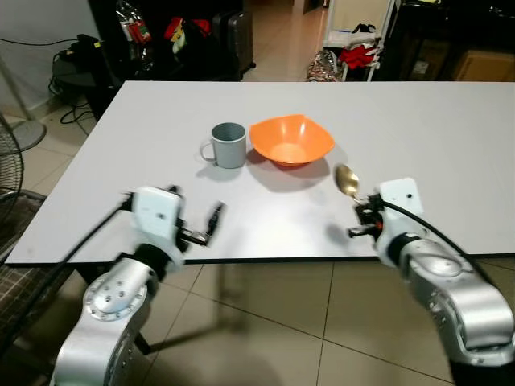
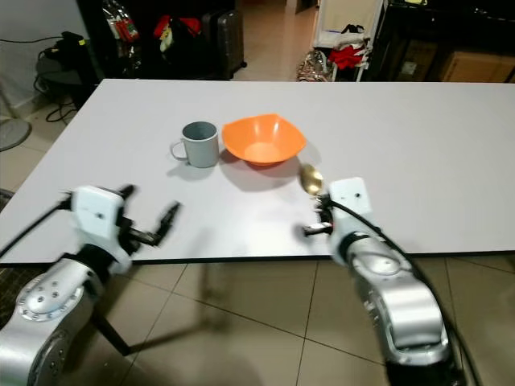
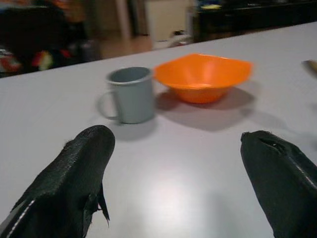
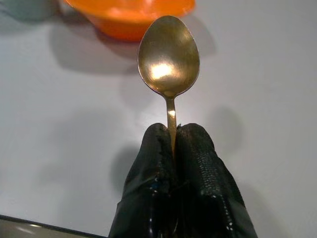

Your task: Setting the table

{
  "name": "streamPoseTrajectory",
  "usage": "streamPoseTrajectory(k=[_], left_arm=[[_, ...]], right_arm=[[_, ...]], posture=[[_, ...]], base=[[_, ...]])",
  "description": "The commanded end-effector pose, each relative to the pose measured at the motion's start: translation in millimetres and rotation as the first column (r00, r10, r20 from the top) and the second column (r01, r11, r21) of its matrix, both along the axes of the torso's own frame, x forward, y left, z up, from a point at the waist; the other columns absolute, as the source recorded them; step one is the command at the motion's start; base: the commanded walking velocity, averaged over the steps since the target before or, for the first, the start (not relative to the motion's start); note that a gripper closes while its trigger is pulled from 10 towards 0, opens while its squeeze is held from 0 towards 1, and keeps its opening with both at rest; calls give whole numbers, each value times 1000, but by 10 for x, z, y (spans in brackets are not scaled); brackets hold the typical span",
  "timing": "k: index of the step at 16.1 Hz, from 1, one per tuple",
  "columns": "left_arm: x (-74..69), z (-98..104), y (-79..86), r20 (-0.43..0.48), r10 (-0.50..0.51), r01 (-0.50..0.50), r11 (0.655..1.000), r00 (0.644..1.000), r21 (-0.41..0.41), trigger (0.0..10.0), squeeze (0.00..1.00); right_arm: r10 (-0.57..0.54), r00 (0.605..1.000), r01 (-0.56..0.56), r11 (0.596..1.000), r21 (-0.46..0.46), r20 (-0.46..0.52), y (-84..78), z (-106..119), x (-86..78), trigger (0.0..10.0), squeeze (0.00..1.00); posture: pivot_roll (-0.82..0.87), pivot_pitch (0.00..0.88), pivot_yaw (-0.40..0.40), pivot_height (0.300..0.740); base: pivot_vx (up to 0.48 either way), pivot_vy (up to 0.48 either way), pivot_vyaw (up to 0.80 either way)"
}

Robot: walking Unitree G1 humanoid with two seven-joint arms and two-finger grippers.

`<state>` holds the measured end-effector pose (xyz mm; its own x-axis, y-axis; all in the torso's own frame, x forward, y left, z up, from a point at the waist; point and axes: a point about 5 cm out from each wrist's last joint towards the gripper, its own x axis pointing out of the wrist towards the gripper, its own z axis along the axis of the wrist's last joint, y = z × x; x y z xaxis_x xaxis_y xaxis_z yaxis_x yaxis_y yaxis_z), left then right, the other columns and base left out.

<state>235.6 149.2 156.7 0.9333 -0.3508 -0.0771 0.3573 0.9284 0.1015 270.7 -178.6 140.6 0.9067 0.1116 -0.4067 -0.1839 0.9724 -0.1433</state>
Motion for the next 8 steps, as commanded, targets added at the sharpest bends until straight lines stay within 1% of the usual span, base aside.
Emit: streamPoseTrajectory(k=[1,2,3,5,6,7,8], left_arm=[[-31,17,-73,-11,-91,91,996,996,10,10000,0],[-34,18,-98,-15,-125,125,992,992,10,10000,0],[-45,35,-144,-16,-189,189,982,982,4,10000,0],[-77,46,-171,-41,-255,255,967,966,-10,10000,0],[-87,48,-170,-45,-266,266,964,963,-10,10000,0],[-103,43,-163,-52,-278,278,961,959,-3,10000,0],[-116,31,-162,-63,-297,298,955,953,5,10000,0]], right_arm=[[-9,1000,9,1000,-28,8,-118,14,118,10000,0],[-19,1000,19,999,-30,6,-182,2,176,10000,0],[-29,1000,29,999,-30,-4,-290,-35,276,10000,0],[-28,1000,28,999,-27,3,-442,-83,417,10000,0],[-29,1000,29,999,-27,1,-487,-98,466,10000,0],[-25,1000,25,1000,-8,-6,-544,-120,556,10000,0],[-3,1000,3,1000,22,-14,-557,-156,645,10000,0]], posture=[[-74,4,34,740],[-75,7,42,740],[-76,9,53,740],[-80,22,73,740],[-79,27,78,740],[-78,36,86,740],[-75,45,93,740]], base=[[0,0,0],[0,0,0],[0,0,0],[0,0,0],[0,0,0],[0,0,0],[0,0,0]])
